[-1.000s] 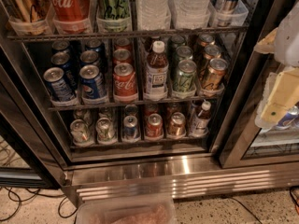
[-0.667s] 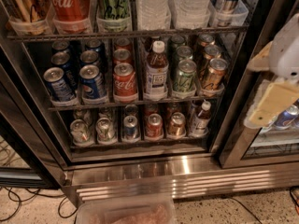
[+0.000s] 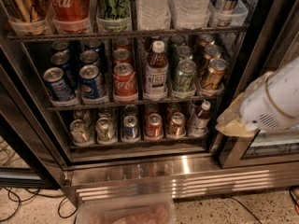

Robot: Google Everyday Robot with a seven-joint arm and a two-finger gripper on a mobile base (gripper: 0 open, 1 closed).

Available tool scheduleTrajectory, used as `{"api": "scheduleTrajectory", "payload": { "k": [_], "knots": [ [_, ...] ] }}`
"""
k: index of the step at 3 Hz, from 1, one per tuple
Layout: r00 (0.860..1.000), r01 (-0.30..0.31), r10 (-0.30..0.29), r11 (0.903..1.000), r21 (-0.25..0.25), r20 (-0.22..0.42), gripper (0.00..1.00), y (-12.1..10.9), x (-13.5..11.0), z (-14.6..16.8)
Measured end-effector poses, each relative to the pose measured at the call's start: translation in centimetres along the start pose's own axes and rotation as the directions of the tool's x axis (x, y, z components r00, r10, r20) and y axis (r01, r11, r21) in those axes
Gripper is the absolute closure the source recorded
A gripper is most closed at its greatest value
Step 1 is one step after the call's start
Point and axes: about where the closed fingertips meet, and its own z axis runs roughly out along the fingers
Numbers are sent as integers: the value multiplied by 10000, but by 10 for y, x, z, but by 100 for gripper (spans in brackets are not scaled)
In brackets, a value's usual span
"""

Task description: Pick coke can from bottom shelf of fridge

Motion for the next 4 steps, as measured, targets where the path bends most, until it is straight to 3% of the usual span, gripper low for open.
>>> {"api": "scheduleTrajectory", "payload": {
  "k": [1,2,3,4],
  "knots": [
    [9951,-562,530,9977,367,834,88,3,-4,31],
    [9721,-1280,1287,9916,-162,1959,100,21,0,89],
    [9454,-1825,1785,9831,-108,2726,100,14,-14,98],
    [9511,-1693,1617,9856,59,2633,100,26,-8,115]
  ]
}}
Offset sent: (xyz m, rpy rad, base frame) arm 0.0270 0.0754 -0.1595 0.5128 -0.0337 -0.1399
